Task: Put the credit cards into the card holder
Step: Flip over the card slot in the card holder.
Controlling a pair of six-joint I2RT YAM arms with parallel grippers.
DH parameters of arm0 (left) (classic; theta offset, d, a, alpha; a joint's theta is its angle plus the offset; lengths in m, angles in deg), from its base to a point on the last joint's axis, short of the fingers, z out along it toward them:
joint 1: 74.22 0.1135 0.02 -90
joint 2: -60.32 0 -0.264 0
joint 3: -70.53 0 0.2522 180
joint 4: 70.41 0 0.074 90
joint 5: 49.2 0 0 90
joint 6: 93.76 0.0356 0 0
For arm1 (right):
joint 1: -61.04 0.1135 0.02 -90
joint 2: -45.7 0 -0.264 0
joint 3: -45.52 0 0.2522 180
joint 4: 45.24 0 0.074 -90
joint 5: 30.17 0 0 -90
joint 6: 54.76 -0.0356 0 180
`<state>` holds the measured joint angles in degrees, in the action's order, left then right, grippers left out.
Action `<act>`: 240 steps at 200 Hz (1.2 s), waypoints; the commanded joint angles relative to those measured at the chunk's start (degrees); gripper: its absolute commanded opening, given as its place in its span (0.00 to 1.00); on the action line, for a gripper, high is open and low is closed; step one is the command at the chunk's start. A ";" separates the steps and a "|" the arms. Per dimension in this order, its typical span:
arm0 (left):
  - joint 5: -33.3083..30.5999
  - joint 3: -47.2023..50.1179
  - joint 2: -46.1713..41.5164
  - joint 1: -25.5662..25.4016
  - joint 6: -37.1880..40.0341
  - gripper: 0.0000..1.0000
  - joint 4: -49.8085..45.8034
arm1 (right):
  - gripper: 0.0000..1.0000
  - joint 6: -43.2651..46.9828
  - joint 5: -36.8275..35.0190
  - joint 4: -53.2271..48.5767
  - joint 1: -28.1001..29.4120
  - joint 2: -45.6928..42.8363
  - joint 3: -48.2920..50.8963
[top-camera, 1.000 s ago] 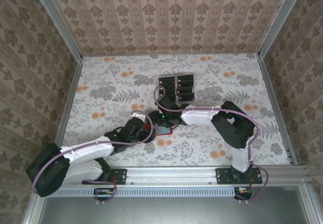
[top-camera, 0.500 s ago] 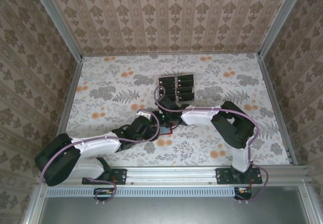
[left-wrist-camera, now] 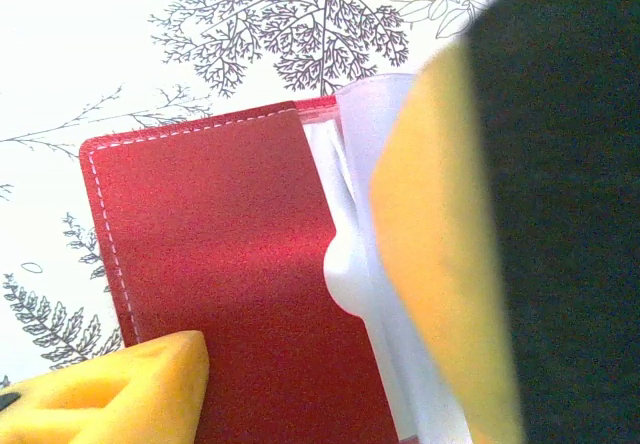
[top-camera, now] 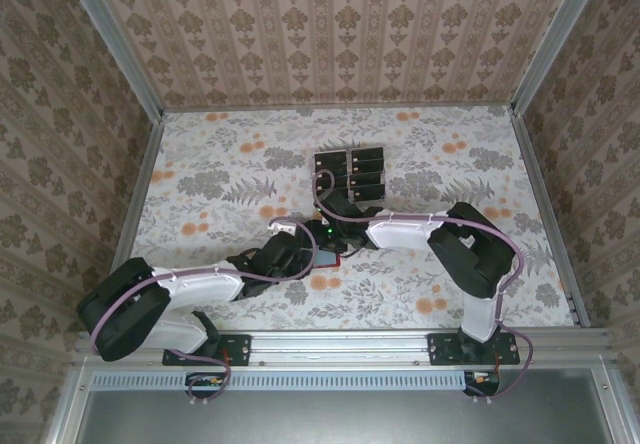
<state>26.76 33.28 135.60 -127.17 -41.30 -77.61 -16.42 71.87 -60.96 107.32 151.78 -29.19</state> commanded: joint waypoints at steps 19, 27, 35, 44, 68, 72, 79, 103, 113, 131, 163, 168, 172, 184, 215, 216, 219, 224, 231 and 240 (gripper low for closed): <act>-1.07 1.16 1.25 -0.47 -1.39 0.67 0.45 | 0.67 -1.25 -1.20 -1.95 -0.54 -2.94 1.70; -1.07 1.17 1.39 -0.47 -1.40 0.67 0.46 | 0.67 -1.25 -1.27 -2.00 -0.58 -2.84 1.88; -1.07 1.14 1.48 -0.44 -1.37 0.67 0.55 | 0.67 -1.33 -1.40 -1.92 -0.73 -2.98 2.18; -1.08 1.24 1.62 -0.40 -1.35 0.67 0.75 | 0.67 -1.32 -1.52 -1.82 -0.67 -2.94 2.40; -1.07 1.23 1.75 -0.42 -1.48 0.67 0.91 | 0.67 -1.35 -1.62 -1.82 -0.80 -2.54 2.63; -1.10 1.25 1.74 -0.48 -1.40 0.67 0.90 | 0.67 -1.36 -1.65 -1.82 -0.82 -2.46 2.70; -1.09 1.25 1.77 -0.45 -1.40 0.67 1.03 | 0.67 -1.35 -1.66 -1.82 -0.85 -2.24 2.70; -1.07 1.25 1.78 -0.47 -1.26 0.66 1.00 | 0.67 -1.49 -1.09 -1.08 -0.89 -1.20 2.75; -0.99 1.25 1.79 -0.43 -1.31 0.66 1.08 | 0.67 -1.51 -0.45 -0.43 -0.87 -0.57 2.63; -0.95 1.25 1.73 -0.44 -1.23 0.66 1.17 | 0.67 -1.50 1.50 1.83 -0.85 0.13 2.65; -0.92 1.07 0.17 -0.46 -0.70 0.68 0.62 | 0.67 -1.56 3.98 5.14 -0.85 -0.36 3.09; -0.98 0.99 -0.38 -0.44 -0.61 0.68 0.36 | 0.67 -1.60 4.24 5.32 -0.89 -0.52 3.05; -1.05 0.94 -0.87 -0.49 -0.42 0.69 0.11 | 0.67 -1.54 4.45 5.46 -0.86 -0.62 3.04; -1.39 0.90 -2.69 -0.40 -0.21 0.69 -0.67 | 0.66 -1.61 4.98 5.89 -0.91 -1.07 3.11; -2.17 1.89 -8.65 0.36 -0.41 0.72 -2.53 | 0.66 -2.71 6.15 6.67 -0.73 -1.42 2.63; -2.24 1.96 -8.88 0.47 -0.42 0.72 -2.57 | 0.66 -2.71 6.11 6.64 -0.70 -1.39 2.61; -2.22 2.12 -9.57 0.55 -0.42 0.72 -2.65 | 0.66 -2.74 6.04 6.43 -0.71 -1.34 2.46; -2.22 2.42 -10.53 0.84 -0.59 0.72 -2.89 | 0.66 -2.78 5.87 6.15 -0.59 -1.25 2.22; -2.17 2.92 -11.83 1.11 -0.61 0.72 -3.20 | 0.66 -2.80 5.64 5.54 -0.54 -0.94 1.86; -2.06 3.43 -13.15 1.59 -0.69 0.72 -3.38 | 0.66 -2.75 5.17 4.72 -0.32 -0.59 1.31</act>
<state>25.93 35.12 125.90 -126.71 -41.49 -78.96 -18.23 76.17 -55.26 106.67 150.80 -26.87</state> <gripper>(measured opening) 0.719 0.663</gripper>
